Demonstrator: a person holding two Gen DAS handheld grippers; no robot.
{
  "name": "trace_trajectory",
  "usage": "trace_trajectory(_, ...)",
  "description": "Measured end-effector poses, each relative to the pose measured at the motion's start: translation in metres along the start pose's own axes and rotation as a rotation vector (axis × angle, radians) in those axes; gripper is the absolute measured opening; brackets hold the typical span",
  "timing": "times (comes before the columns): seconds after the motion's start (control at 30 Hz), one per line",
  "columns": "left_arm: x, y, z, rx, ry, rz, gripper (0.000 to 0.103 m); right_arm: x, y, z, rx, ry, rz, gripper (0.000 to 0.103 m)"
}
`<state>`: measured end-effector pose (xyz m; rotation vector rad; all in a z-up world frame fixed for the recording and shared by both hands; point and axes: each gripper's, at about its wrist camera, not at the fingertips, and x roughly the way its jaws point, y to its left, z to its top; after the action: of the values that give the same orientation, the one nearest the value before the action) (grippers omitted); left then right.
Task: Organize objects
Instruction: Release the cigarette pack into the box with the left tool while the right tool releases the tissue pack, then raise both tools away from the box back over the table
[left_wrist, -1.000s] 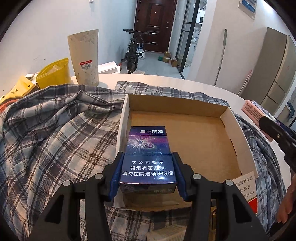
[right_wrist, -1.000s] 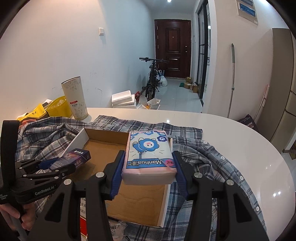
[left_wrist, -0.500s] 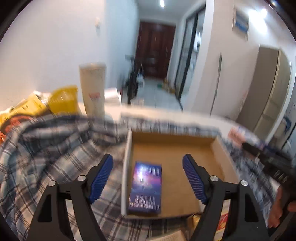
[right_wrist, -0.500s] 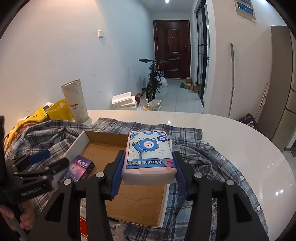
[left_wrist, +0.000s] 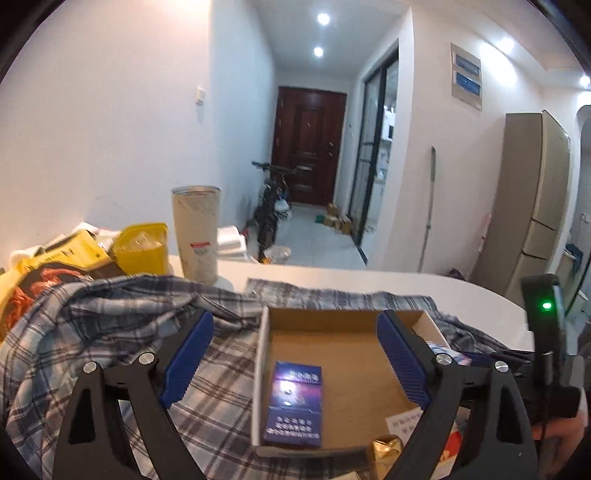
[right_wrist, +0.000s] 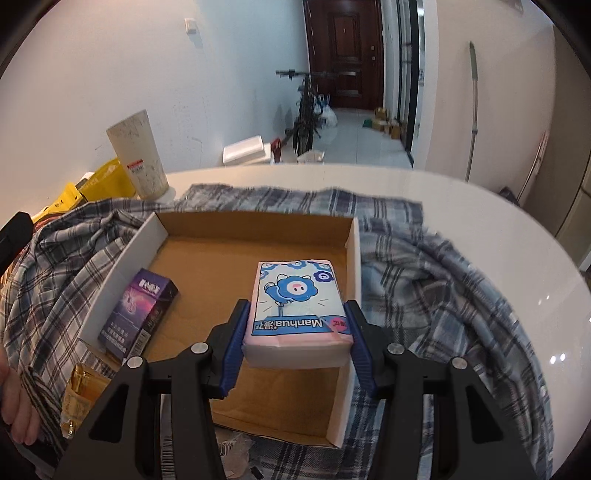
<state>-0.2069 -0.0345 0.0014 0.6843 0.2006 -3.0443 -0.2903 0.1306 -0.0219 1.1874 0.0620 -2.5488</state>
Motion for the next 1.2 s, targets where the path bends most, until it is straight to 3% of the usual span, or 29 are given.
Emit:
trace_trajectory(0.43, -0.003, 0.003, -0.001, -0.026, 0.007, -0.006, 0.092, 0.005, 0.002, -0.004, -0.015, 0.024, -0.01, 0.05)
trace_trajectory(0.5, -0.007, 0.002, 0.002, -0.023, 0.007, 0.0, 0.092, -0.003, 0.003, -0.001, -0.02, -0.005, -0.021, 0.056)
trace_trajectory(0.63, -0.035, -0.003, 0.018, -0.028, -0.024, 0.025, 0.092, -0.037, 0.003, 0.007, -0.017, -0.103, -0.027, 0.059)
trace_trajectory(0.73, -0.073, -0.004, 0.033, -0.031, -0.07, -0.016, 0.092, -0.084, 0.006, 0.012, -0.021, -0.21, -0.039, 0.059)
trace_trajectory(0.83, -0.112, -0.008, 0.039, -0.006, -0.117, -0.026, 0.092, -0.138, 0.013, 0.005, -0.036, -0.323, -0.019, 0.069)
trace_trajectory(0.97, -0.163, -0.017, 0.033, 0.032, -0.192, -0.024, 0.094, -0.199, 0.024, -0.021, -0.074, -0.439, -0.011, 0.074)
trace_trajectory(1.0, -0.172, -0.018, 0.031, 0.033, -0.202, -0.024, 0.103, -0.209, 0.026, -0.029, -0.077, -0.462, -0.014, 0.082)
trace_trajectory(1.07, -0.192, -0.02, 0.022, 0.025, -0.233, -0.032, 0.103, -0.229, 0.031, -0.045, -0.08, -0.51, -0.025, 0.096)
trace_trajectory(1.2, -0.222, -0.026, 0.005, 0.064, -0.279, -0.026, 0.103, -0.26, 0.039, -0.075, -0.088, -0.591, -0.058, 0.099)
